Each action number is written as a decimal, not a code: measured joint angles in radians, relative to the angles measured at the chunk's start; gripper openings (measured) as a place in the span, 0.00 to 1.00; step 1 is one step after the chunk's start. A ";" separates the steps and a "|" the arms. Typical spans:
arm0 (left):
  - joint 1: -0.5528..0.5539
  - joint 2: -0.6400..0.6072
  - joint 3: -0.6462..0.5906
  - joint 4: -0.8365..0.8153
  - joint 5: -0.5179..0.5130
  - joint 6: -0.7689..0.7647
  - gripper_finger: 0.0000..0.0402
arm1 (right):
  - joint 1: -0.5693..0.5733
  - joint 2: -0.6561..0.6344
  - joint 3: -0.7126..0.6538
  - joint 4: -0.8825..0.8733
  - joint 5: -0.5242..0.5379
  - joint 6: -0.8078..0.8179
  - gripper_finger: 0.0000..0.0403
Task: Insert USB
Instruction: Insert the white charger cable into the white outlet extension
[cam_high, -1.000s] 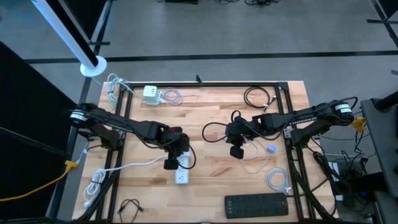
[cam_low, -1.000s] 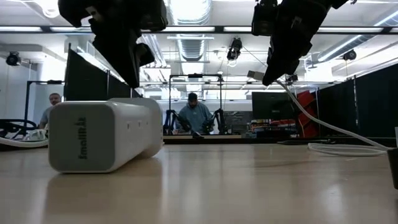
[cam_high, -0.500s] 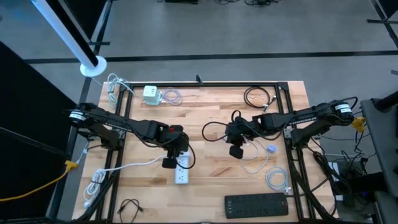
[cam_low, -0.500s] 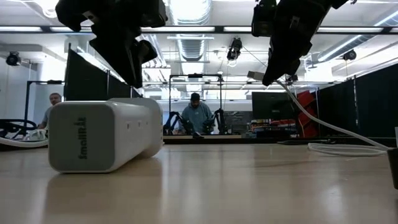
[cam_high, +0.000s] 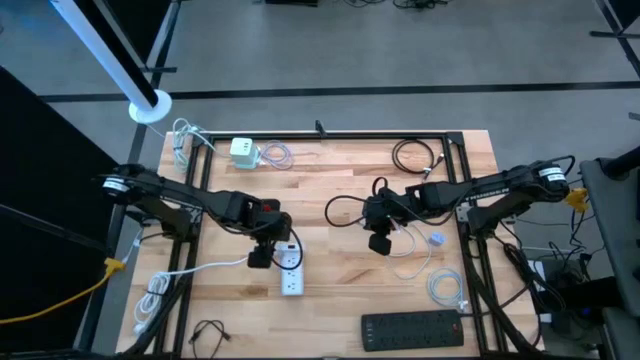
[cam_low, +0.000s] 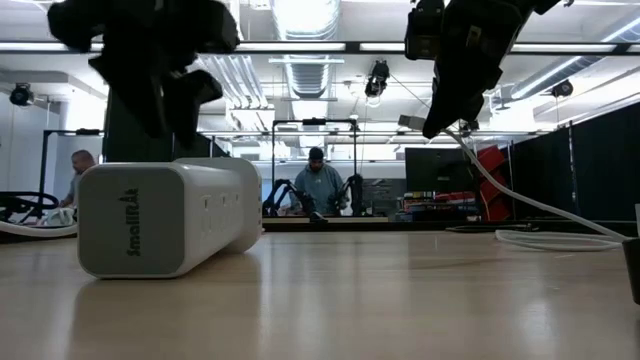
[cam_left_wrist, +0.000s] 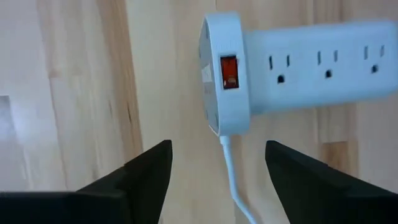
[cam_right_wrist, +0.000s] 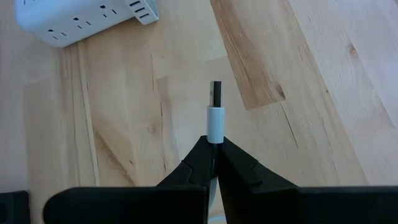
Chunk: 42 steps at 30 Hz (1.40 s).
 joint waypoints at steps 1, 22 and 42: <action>-0.001 -0.002 -0.014 0.013 0.000 0.012 0.58 | 0.000 0.000 0.000 -0.001 0.000 0.000 0.00; -0.062 0.034 -0.005 0.251 0.114 1.175 0.51 | 0.000 0.000 0.000 -0.004 -0.003 0.068 0.00; -0.078 0.247 0.001 0.293 0.123 1.280 0.72 | 0.000 0.000 0.000 -0.009 -0.078 0.221 0.00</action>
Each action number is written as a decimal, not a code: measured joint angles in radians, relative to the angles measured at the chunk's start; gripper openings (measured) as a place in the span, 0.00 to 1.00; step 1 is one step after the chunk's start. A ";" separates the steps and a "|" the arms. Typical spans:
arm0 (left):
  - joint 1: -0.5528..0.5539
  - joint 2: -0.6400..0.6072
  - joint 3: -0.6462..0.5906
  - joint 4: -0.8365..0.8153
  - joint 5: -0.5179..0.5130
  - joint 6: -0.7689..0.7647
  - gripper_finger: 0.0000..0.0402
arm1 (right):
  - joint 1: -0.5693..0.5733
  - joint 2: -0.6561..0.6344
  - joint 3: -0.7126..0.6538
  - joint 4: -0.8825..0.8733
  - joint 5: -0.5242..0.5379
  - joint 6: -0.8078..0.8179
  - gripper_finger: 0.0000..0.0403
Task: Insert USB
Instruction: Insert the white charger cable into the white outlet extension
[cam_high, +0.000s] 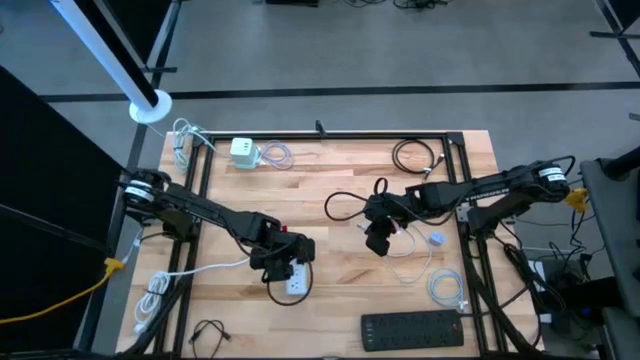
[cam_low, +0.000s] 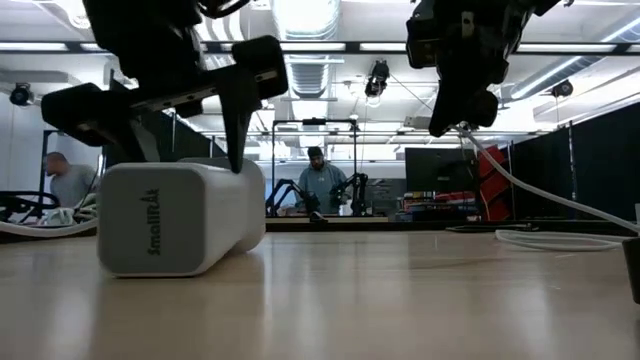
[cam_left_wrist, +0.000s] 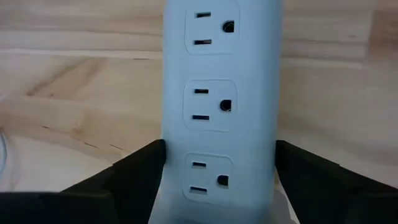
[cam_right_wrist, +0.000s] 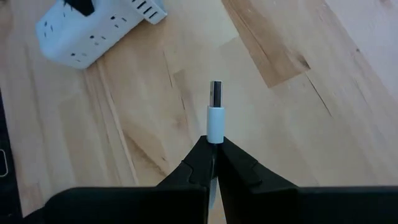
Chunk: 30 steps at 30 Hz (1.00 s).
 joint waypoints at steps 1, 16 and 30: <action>0.000 0.011 0.002 0.005 0.003 -0.023 0.72 | 0.000 0.000 0.000 0.001 0.000 0.004 0.00; -0.035 -0.132 -0.017 -0.355 -0.001 -0.370 0.72 | 0.000 0.000 0.000 0.001 0.008 0.028 0.00; -0.041 -0.091 -0.006 -0.402 0.007 -0.427 0.74 | 0.000 0.000 0.000 0.003 0.010 0.045 0.00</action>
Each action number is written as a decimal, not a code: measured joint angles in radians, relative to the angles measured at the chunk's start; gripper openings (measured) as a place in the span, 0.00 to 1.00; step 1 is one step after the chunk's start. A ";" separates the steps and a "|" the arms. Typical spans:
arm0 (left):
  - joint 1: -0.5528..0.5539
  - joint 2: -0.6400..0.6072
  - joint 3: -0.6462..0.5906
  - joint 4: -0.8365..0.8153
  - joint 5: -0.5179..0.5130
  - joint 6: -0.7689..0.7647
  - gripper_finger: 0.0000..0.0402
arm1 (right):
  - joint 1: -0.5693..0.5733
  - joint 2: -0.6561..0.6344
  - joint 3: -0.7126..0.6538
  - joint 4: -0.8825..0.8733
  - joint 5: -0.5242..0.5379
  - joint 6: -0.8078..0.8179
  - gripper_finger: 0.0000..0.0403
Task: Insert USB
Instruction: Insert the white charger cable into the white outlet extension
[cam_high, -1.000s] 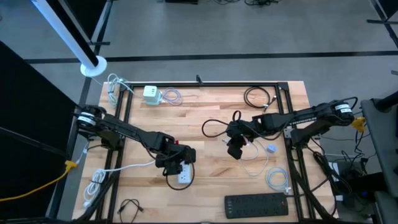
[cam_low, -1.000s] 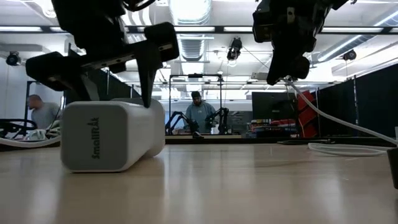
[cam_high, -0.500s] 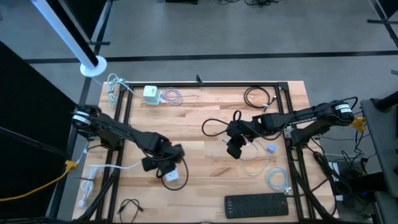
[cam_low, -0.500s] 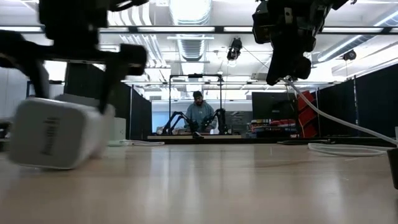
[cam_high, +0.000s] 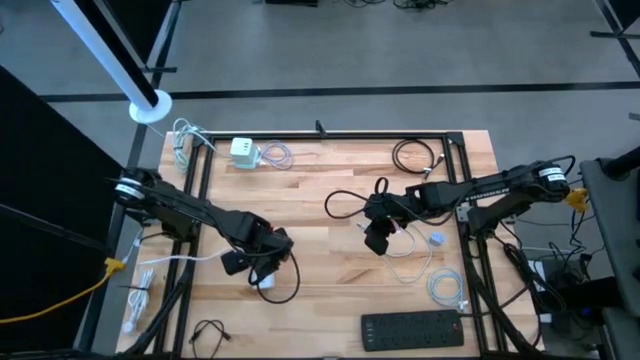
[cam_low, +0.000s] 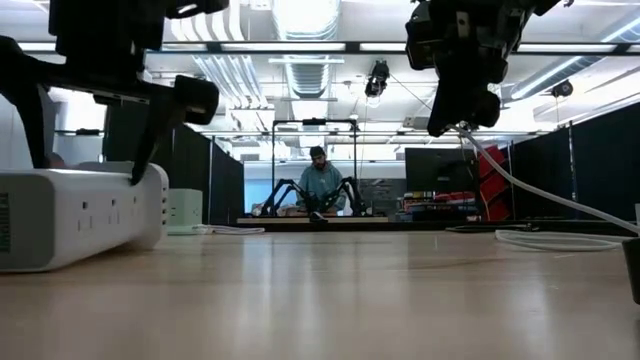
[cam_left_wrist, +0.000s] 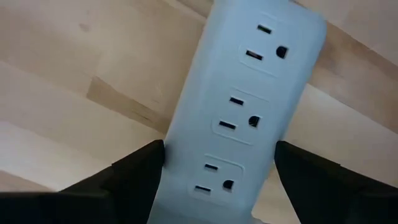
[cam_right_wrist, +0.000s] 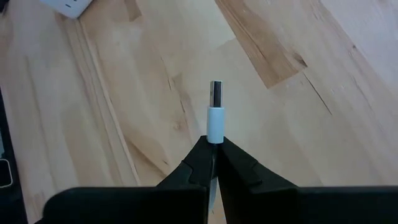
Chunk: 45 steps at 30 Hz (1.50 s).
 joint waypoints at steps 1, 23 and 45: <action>-0.001 0.007 0.001 0.000 0.003 0.001 0.74 | 0.000 0.000 0.000 0.000 0.000 0.003 0.00; 0.021 0.110 -0.010 0.215 -0.049 0.019 0.74 | 0.000 0.000 0.000 0.001 -0.001 -0.003 0.00; 0.337 -0.039 -0.258 1.187 0.668 -0.299 0.74 | 0.002 0.000 0.000 0.002 -0.106 0.079 0.00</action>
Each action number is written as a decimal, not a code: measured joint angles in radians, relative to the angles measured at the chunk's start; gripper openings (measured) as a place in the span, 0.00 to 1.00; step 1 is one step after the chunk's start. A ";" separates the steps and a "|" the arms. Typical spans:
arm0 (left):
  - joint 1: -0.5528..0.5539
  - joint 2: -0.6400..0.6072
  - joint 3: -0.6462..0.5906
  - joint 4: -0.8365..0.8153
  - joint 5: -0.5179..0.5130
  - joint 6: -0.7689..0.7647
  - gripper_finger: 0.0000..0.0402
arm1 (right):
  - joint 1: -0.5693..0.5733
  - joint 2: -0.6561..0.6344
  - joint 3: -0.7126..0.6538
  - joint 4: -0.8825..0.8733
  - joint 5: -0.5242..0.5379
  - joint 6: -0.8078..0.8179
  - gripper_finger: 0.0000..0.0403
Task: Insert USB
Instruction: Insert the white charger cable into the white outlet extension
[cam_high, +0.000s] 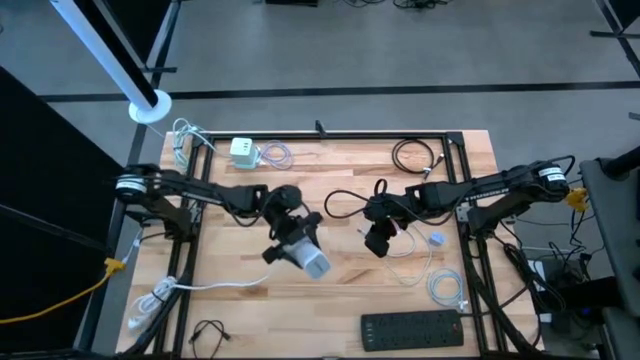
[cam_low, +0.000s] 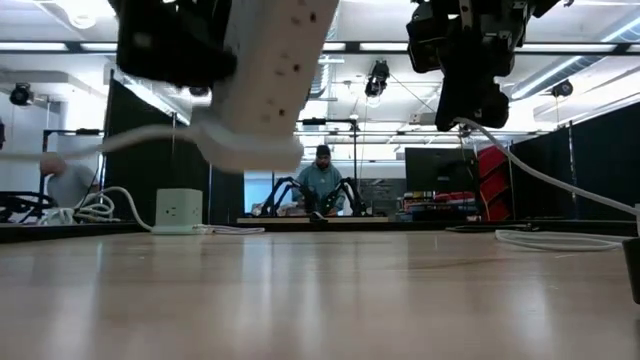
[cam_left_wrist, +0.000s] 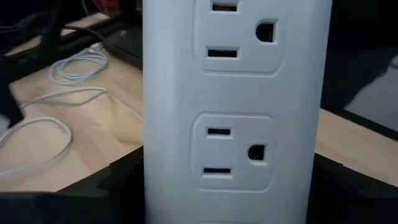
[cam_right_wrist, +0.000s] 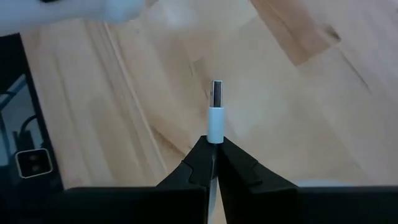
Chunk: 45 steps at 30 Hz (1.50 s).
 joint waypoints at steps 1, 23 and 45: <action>0.006 0.011 -0.031 0.065 0.001 -0.014 0.74 | 0.001 0.000 0.000 -0.001 -0.002 0.005 0.00; 0.026 0.166 -0.218 0.366 0.070 -0.085 0.74 | 0.001 0.000 0.000 0.008 0.008 0.127 0.00; 0.061 0.382 -0.278 0.902 0.079 -0.298 0.74 | 0.001 0.000 0.000 0.059 0.025 0.134 0.00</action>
